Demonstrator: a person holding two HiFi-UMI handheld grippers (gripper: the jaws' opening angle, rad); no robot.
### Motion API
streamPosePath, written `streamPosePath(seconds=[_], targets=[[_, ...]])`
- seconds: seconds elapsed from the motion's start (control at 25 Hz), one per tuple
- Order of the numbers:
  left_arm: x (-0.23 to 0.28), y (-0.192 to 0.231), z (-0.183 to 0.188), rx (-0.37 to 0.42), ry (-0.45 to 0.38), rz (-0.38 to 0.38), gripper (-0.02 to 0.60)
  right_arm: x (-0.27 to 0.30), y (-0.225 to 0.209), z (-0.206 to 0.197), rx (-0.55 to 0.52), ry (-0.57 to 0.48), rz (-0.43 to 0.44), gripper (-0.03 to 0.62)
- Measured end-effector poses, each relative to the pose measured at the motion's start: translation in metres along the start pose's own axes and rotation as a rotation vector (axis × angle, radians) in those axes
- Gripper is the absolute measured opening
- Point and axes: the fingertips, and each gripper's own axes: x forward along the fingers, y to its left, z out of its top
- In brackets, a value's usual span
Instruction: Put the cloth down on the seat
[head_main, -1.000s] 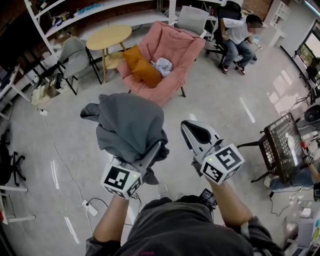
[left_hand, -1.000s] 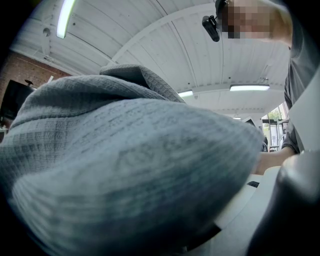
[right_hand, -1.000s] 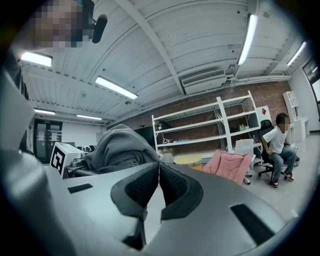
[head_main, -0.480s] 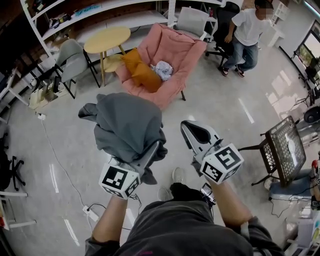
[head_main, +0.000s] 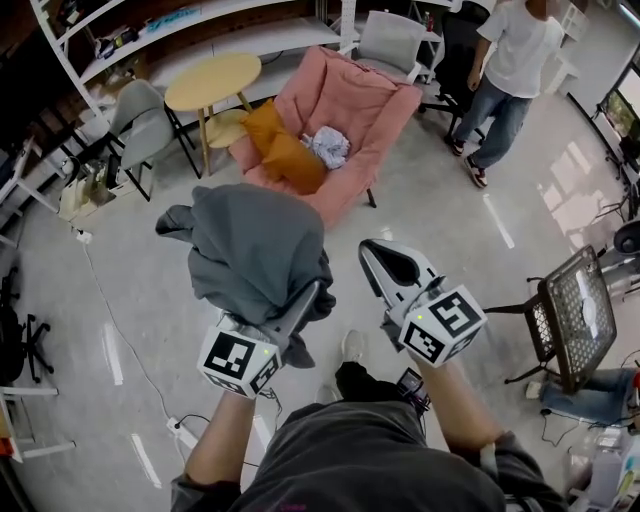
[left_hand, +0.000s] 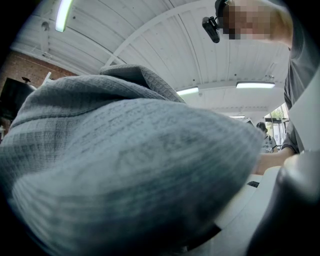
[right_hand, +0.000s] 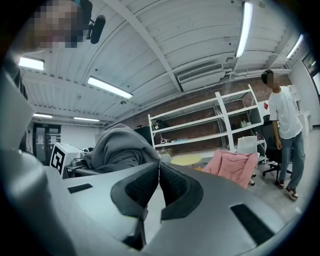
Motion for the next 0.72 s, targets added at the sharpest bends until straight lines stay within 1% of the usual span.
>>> streamPosePath(seconds=[0.2, 0.44, 0.72], targets=[[0.040, 0.018, 0.002, -0.009, 0.008, 0.024, 0.301, 0.023, -0.039, 0.003, 0.010, 0.007, 0.024, 0.015], [0.101, 0.031, 0.001, -0.019, 0.013, 0.051, 0.301, 0.042, -0.099, 0.004, 0.023, 0.016, 0.049, 0.015], [0.166, 0.048, 0.022, -0.025, 0.016, 0.069, 0.301, 0.065, -0.159, 0.023, 0.027, 0.037, 0.076, 0.016]])
